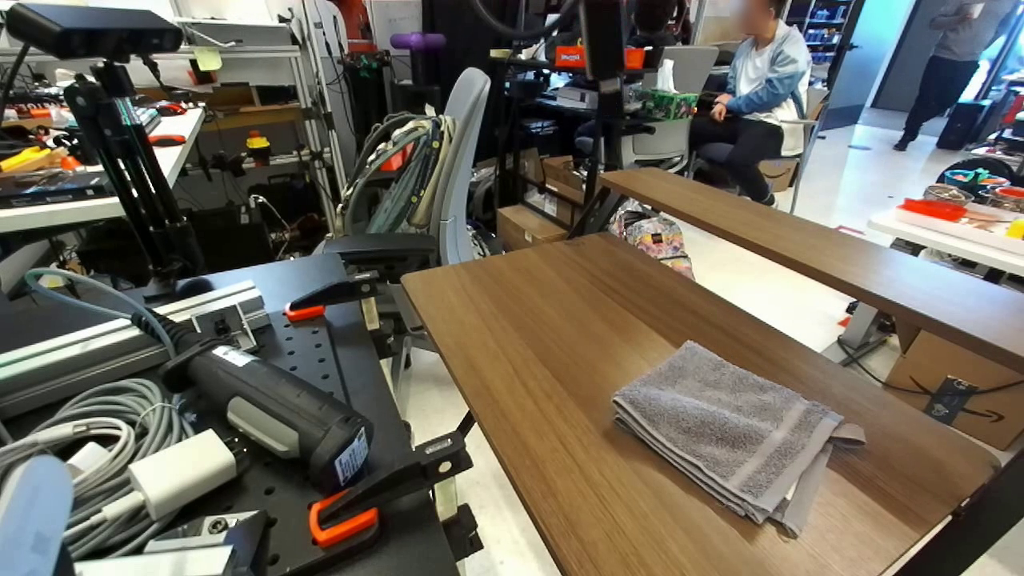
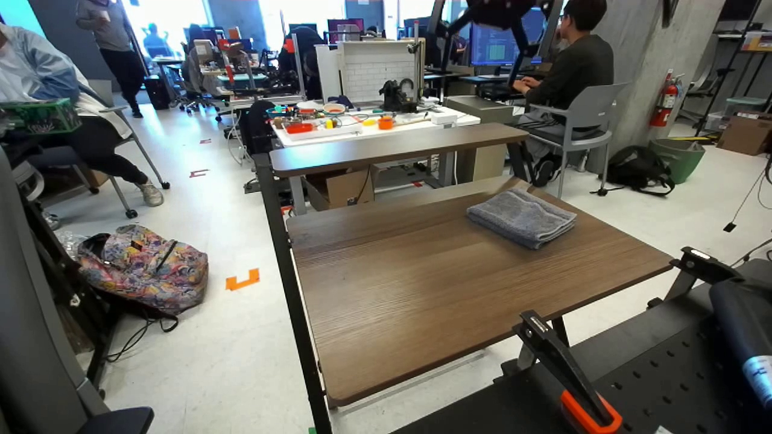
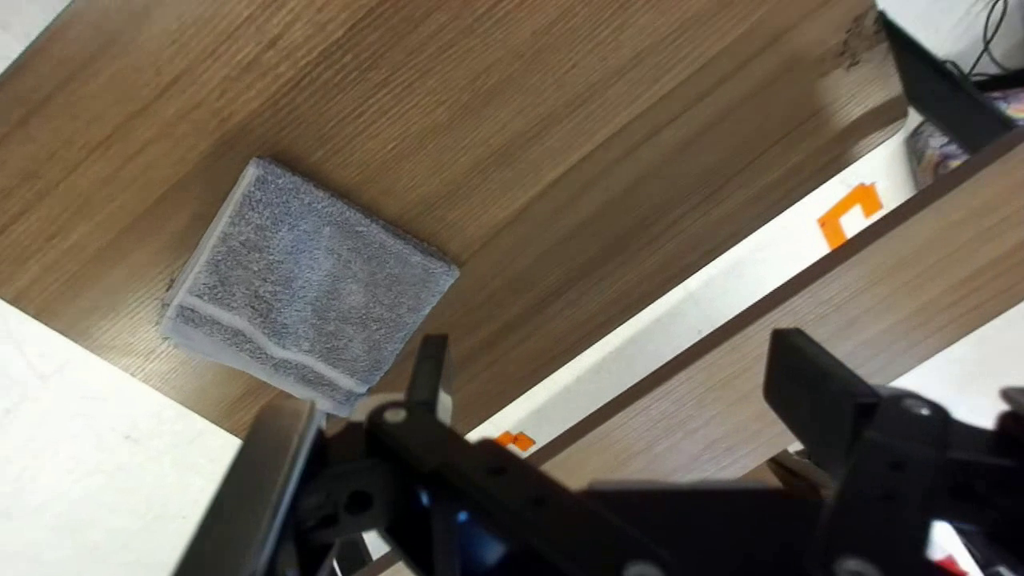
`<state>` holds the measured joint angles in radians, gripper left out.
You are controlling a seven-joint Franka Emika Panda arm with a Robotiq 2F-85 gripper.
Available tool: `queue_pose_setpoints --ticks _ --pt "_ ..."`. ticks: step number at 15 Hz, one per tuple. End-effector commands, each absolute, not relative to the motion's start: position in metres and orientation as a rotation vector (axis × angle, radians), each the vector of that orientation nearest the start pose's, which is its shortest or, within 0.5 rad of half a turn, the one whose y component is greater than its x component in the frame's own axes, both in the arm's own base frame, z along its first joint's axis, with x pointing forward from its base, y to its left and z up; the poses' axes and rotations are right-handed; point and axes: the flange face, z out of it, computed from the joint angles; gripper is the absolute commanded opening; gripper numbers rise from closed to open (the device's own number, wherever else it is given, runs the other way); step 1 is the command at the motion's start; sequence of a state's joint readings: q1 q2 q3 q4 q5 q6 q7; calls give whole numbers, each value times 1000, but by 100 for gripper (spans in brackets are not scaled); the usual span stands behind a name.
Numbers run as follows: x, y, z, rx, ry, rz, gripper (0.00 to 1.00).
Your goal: Move the cloth to the left
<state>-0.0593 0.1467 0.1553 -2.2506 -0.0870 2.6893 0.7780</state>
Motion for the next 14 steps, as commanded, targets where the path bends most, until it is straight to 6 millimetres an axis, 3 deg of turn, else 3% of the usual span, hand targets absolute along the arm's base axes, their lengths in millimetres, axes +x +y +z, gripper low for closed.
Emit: queue_pose_setpoints --ticks 1,9,12,14 --pt "608 32 283 -2851 1009 -458 100" --pt "667 -35 190 -2906 1110 -557 100" --pt "674 -52 166 -2949 1098 -567 100" --pt "672 -53 159 -2968 1063 -530 100"
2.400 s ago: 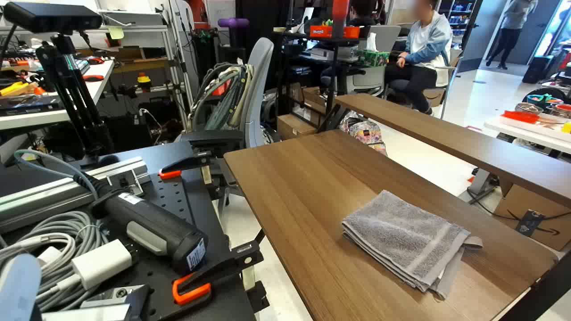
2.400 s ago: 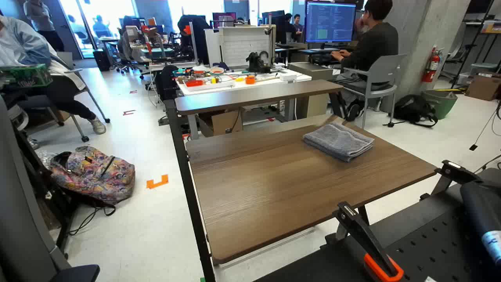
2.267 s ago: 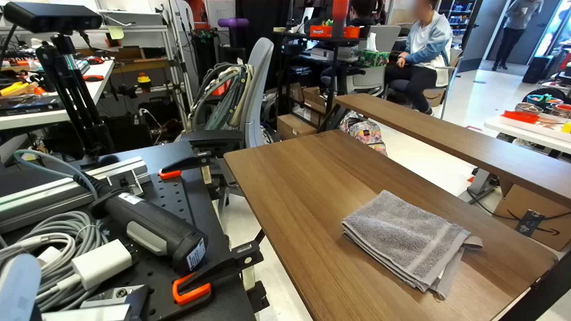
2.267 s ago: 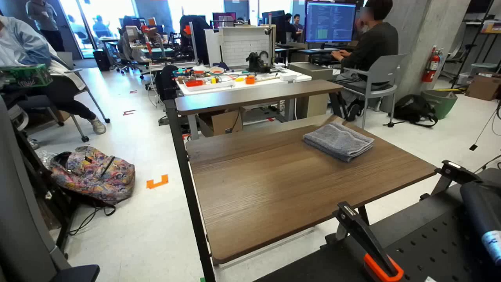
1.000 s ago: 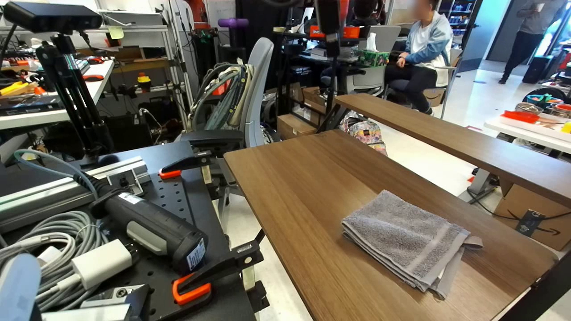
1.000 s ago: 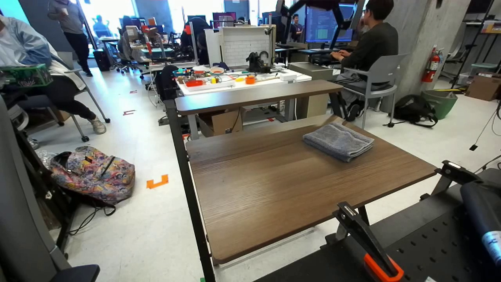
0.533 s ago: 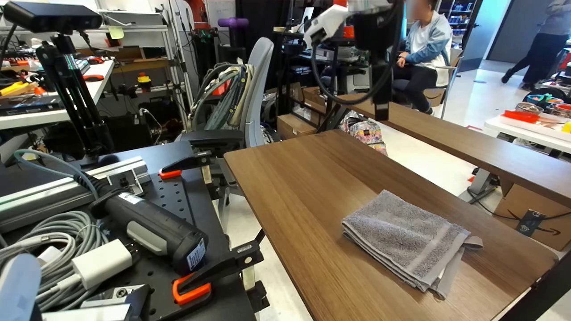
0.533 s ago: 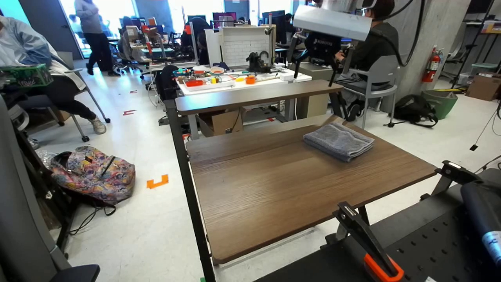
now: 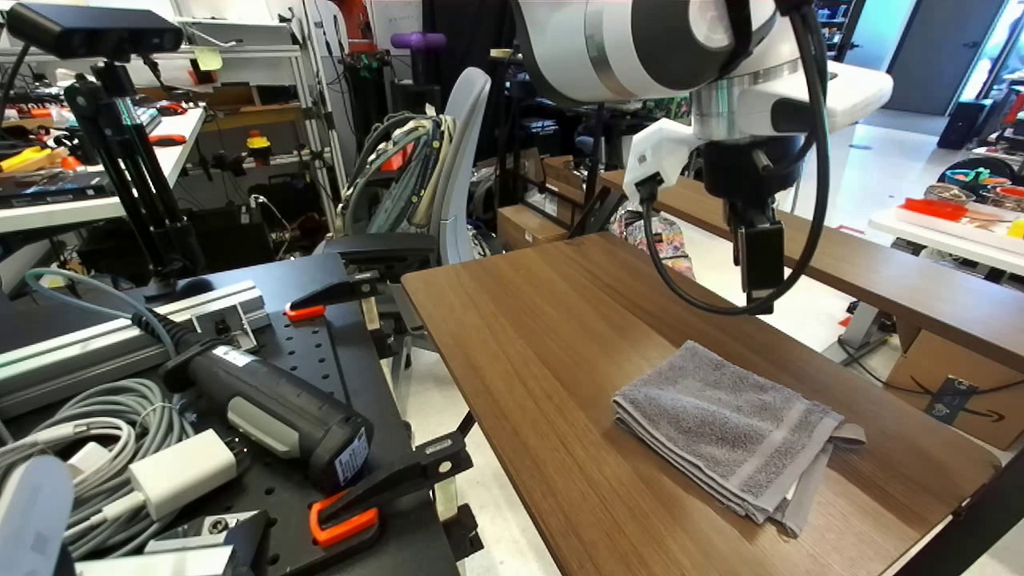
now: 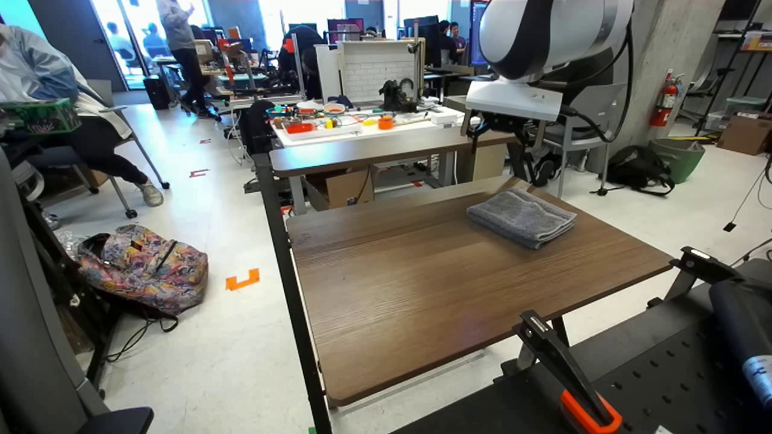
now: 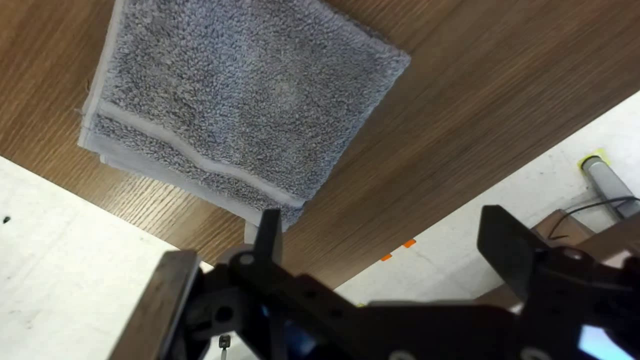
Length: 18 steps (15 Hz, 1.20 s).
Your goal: Move the cloth to the left
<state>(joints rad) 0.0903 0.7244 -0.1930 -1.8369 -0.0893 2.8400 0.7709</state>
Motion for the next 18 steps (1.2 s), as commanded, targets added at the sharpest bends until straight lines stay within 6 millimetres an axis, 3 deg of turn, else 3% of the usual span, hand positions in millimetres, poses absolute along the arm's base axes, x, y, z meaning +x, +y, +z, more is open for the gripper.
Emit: queue_pose_setpoints --ticks 1,7,10,15,18 --pt "666 -56 161 -2963 1104 -507 100" --pt "665 -57 156 -2962 1113 -494 100" --pt "664 -66 144 -3004 1098 -447 100" --pt "659 -89 120 -3074 1084 -160 100" --pt "660 -99 106 -3098 1086 -87 100"
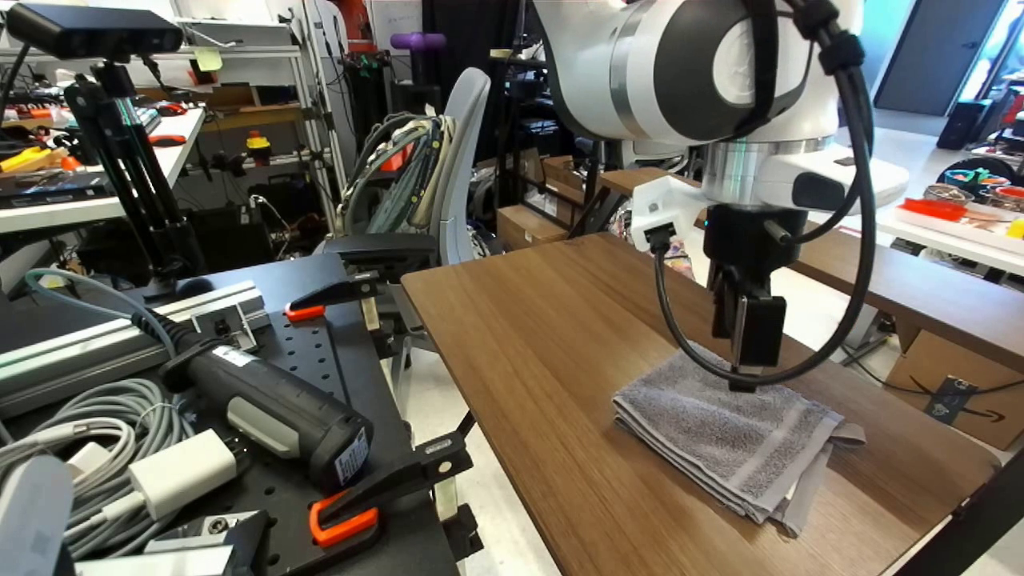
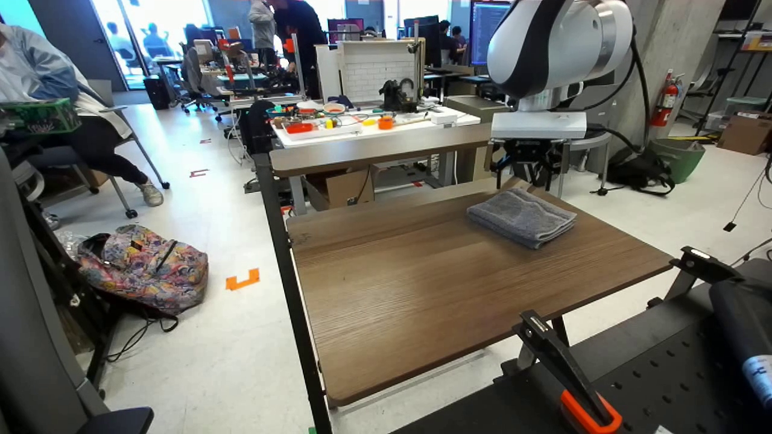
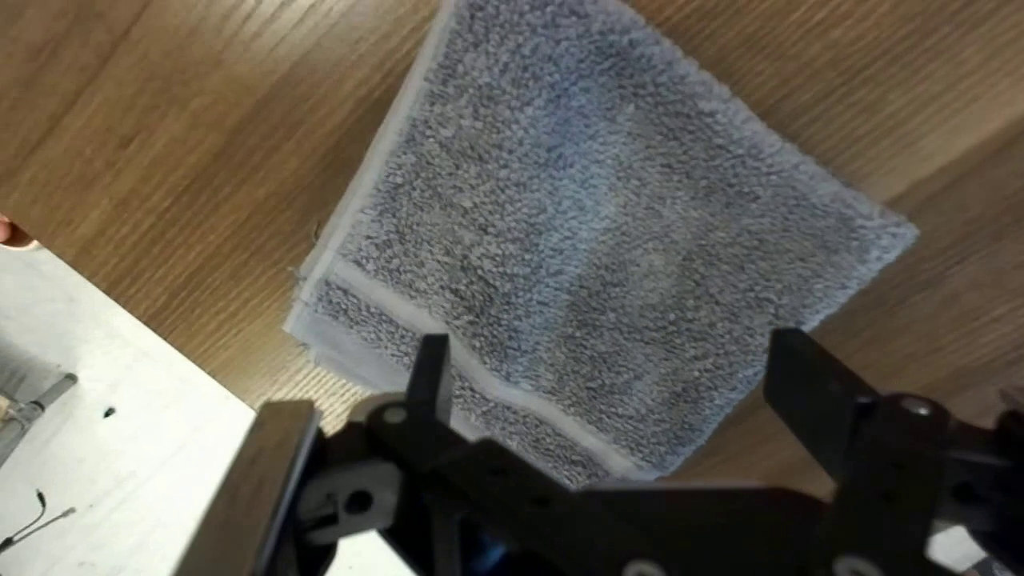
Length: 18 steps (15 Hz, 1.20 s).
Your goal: Move the cloth to the left
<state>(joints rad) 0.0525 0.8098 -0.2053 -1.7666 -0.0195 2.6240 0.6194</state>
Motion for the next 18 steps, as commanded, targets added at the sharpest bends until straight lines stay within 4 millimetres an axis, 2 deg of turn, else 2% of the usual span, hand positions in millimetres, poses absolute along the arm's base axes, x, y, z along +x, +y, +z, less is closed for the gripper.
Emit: queue_pose_setpoints --ticks 1,6,10,15,18 --pt "662 -101 99 -3092 1098 -111 100" --pt "673 -109 60 -3087 1089 -181 100" --pt "673 -106 37 -3082 1022 -205 100" --pt "662 -76 39 -3099 835 -190 100" --pt "657 -54 29 -3137 735 -128 100"
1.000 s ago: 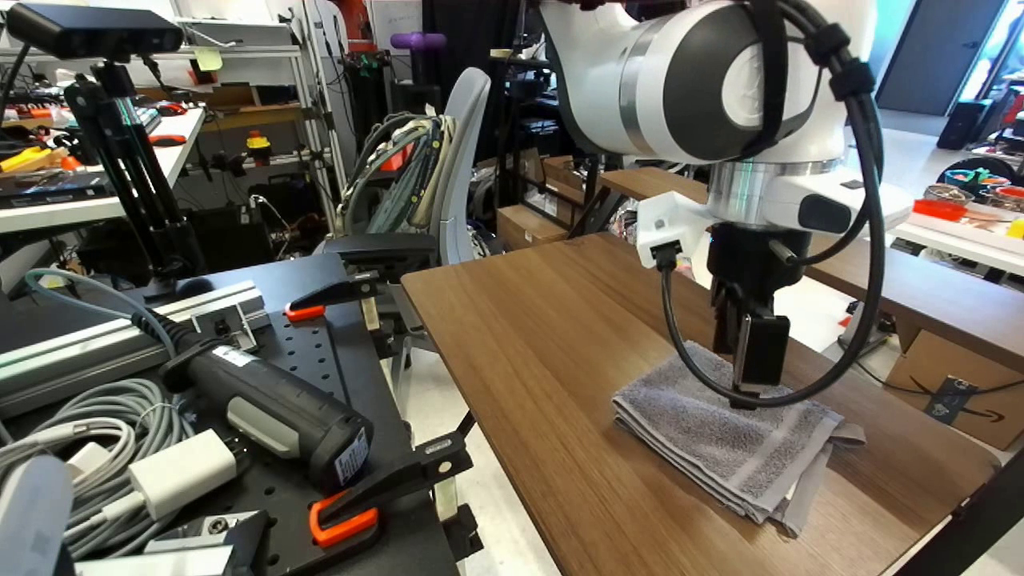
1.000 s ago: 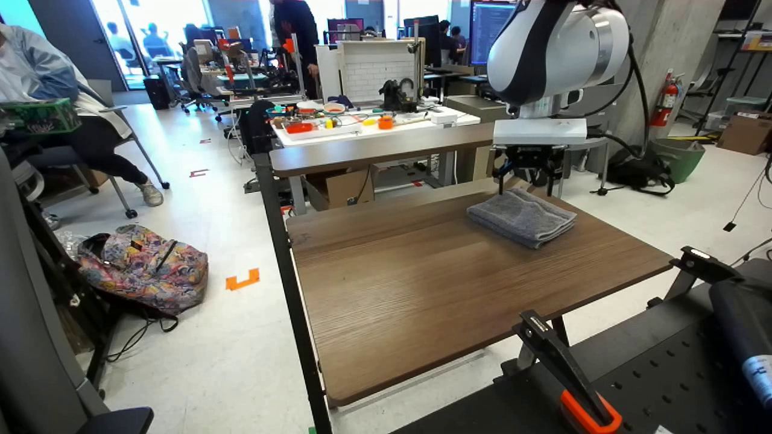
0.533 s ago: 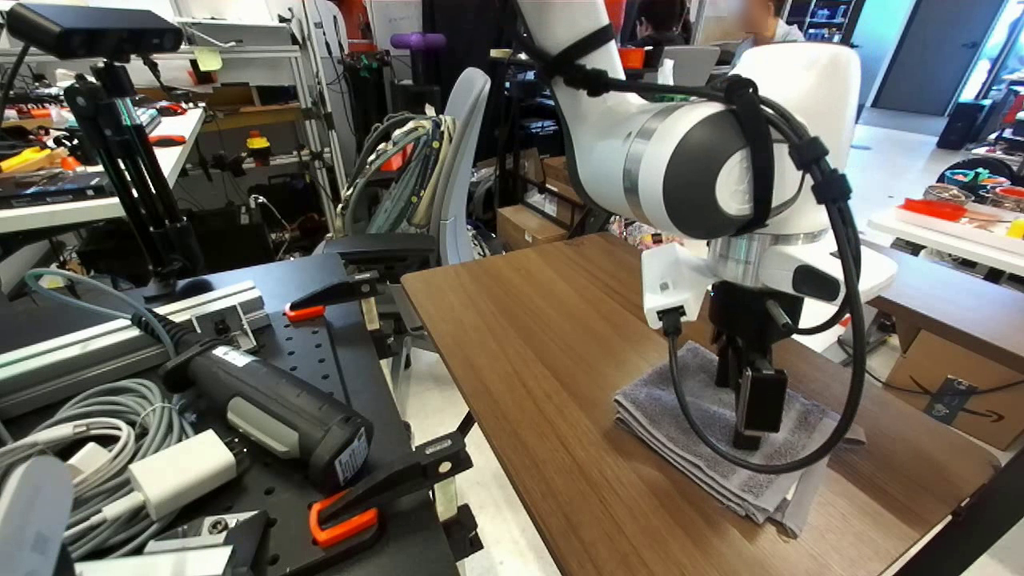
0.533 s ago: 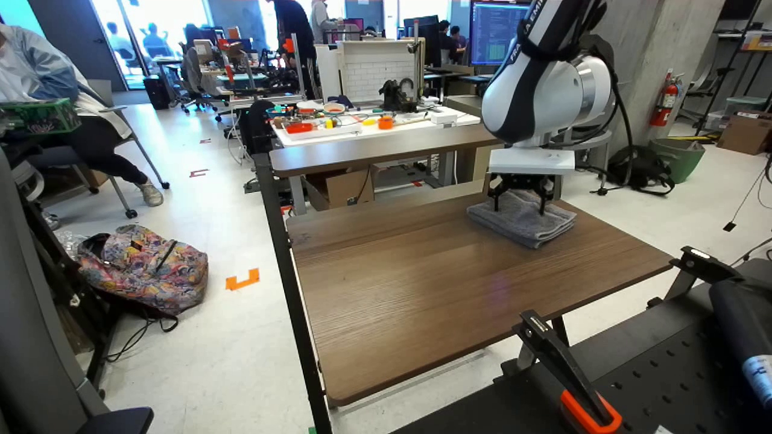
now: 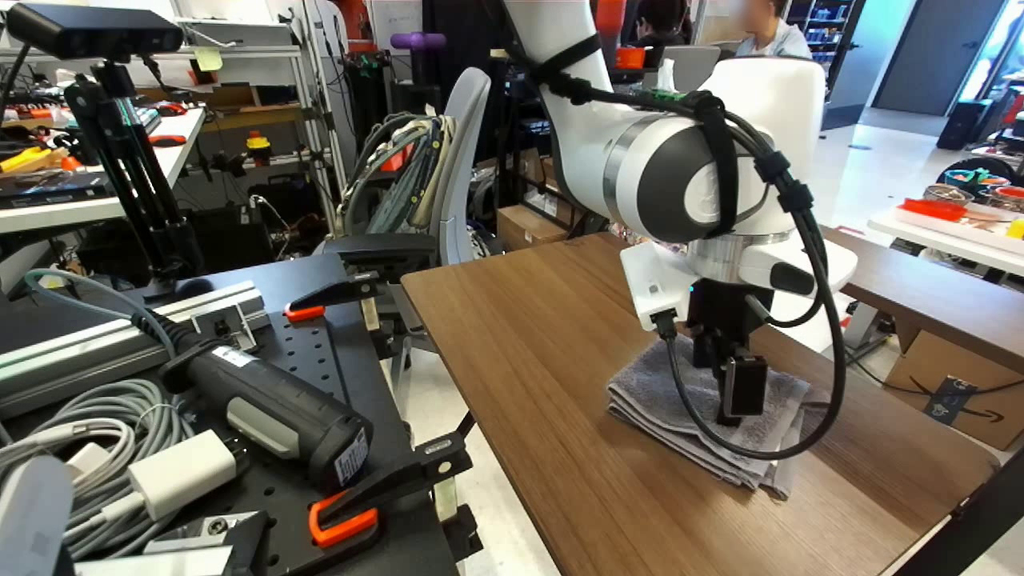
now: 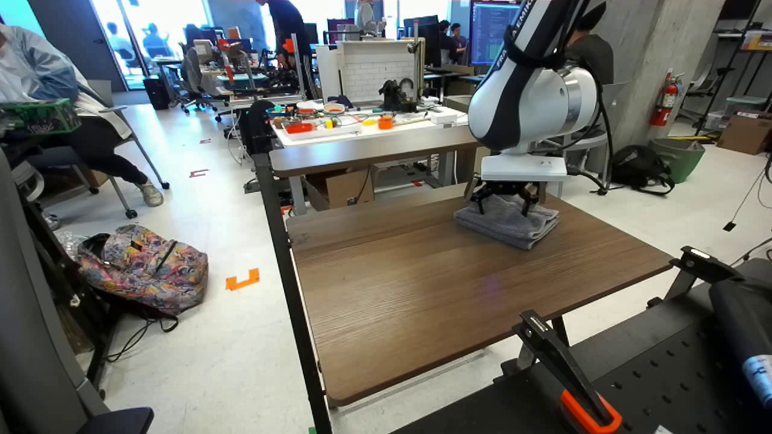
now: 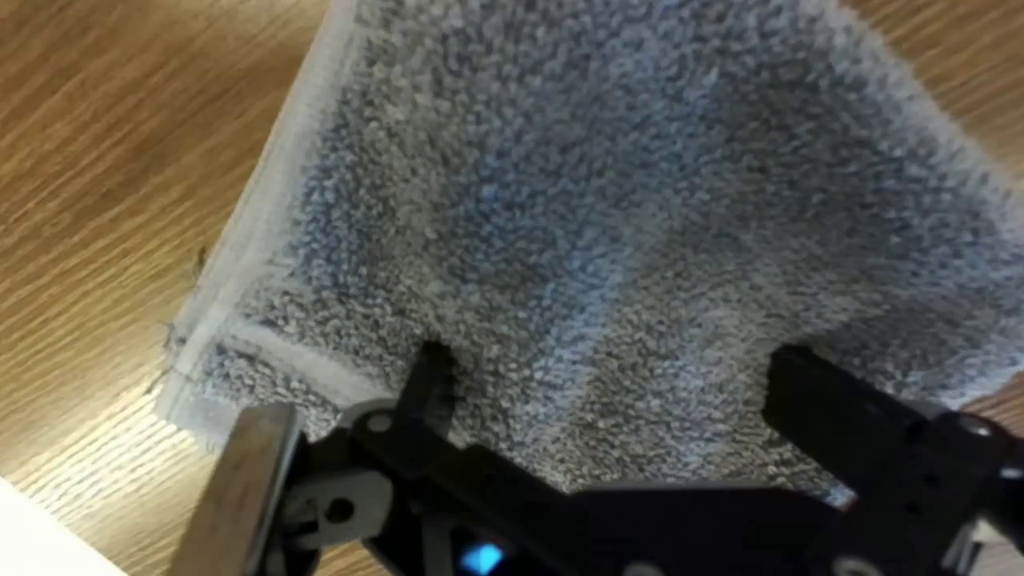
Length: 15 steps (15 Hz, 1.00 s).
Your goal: Move the cloth to the left
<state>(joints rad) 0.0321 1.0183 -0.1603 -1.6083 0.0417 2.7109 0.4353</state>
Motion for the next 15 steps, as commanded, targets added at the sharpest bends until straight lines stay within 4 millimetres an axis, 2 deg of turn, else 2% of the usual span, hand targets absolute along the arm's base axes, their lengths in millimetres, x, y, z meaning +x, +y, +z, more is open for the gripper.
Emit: queue_pose_setpoints --ticks 1,7,15 --pt "656 -47 25 -3147 714 -112 100" --pt "644 8 1 -3201 594 -16 100" --pt "631 103 -2 -3245 426 -42 100"
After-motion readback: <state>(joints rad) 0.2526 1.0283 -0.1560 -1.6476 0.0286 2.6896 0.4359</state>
